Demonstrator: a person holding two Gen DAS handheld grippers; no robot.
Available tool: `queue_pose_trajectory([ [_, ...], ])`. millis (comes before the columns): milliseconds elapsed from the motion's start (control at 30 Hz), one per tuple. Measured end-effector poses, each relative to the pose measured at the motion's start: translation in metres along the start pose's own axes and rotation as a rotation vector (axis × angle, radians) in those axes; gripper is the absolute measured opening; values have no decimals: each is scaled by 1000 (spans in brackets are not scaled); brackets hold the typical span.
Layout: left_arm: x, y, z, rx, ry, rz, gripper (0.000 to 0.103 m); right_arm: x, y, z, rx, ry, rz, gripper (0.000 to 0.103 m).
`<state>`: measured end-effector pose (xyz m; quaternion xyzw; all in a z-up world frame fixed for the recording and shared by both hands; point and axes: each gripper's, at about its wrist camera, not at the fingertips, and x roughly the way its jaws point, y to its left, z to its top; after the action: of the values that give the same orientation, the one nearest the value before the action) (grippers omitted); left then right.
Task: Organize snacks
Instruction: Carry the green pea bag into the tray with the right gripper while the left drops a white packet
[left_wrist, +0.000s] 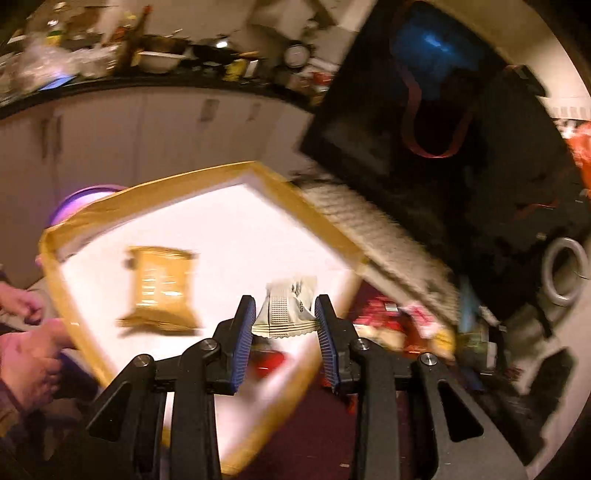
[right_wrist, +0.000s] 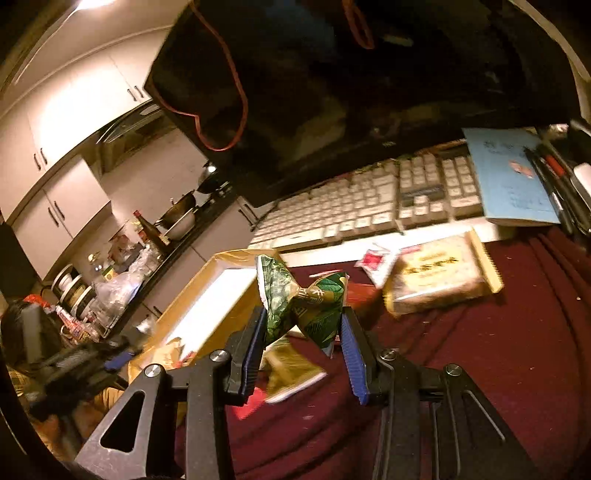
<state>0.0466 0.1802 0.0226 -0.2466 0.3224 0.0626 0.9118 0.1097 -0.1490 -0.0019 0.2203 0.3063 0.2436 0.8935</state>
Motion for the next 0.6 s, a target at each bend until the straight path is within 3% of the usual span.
queue_pose_trajectory([
  [133,21,24,2,-36,72,0,31,19,47,2,-59,91,102,40],
  [300,30,33,-2,-42,109,-15,31,64,117,3,-205,192,137,40],
  [433,37,31,-4,10,144,27,31,117,146,7,-262,276,87,40],
  [600,40,19,-9,134,175,116,31,168,152,-2,-258,345,46,40],
])
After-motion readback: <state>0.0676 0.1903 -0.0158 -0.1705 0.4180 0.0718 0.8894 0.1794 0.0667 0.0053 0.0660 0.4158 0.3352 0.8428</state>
